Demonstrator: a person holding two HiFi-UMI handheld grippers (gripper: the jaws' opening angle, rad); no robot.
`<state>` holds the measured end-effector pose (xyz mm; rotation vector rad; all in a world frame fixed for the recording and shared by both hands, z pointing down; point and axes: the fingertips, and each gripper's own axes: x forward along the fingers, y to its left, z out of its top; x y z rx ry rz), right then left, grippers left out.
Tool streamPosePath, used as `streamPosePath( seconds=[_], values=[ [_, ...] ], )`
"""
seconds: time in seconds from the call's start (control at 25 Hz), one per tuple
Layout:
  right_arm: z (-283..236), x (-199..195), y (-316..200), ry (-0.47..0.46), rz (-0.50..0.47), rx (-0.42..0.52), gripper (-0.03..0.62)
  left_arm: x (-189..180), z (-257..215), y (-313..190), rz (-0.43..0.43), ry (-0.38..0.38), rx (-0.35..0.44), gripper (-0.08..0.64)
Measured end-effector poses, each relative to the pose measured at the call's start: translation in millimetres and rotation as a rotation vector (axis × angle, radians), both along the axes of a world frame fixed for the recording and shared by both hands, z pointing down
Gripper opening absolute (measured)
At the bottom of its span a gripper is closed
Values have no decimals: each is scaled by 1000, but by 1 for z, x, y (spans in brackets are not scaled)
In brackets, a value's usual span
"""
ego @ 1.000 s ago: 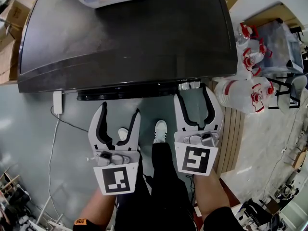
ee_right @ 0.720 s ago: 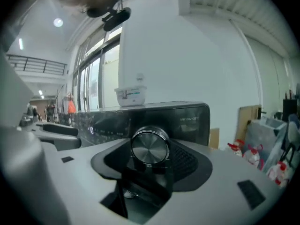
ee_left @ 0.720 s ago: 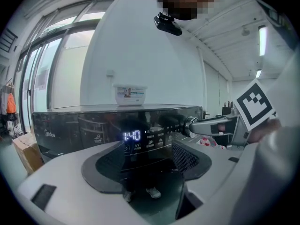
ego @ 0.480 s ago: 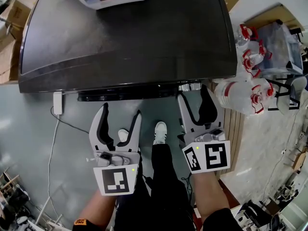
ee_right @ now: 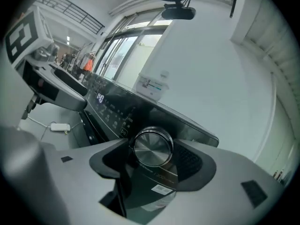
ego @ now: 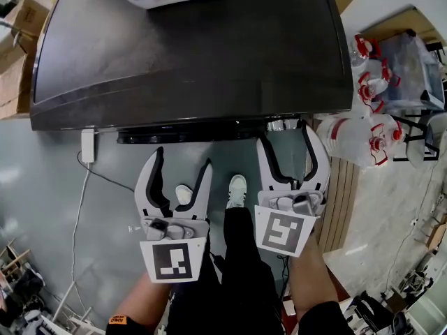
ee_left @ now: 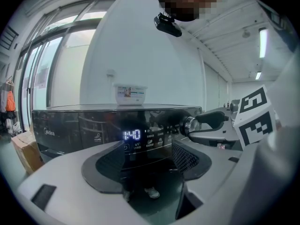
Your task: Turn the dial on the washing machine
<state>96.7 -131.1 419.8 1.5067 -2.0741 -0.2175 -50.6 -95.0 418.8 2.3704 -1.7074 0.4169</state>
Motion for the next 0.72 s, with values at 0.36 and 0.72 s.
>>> streamPosePath(
  seconds=[0.36, 0.72],
  values=[
    [-8, 2, -6, -123, 10, 9, 279, 2, 3, 0, 10, 0, -3, 302],
    [-8, 13, -8, -531, 68, -89, 278, 4, 4, -1, 17, 2, -3, 302]
  ],
)
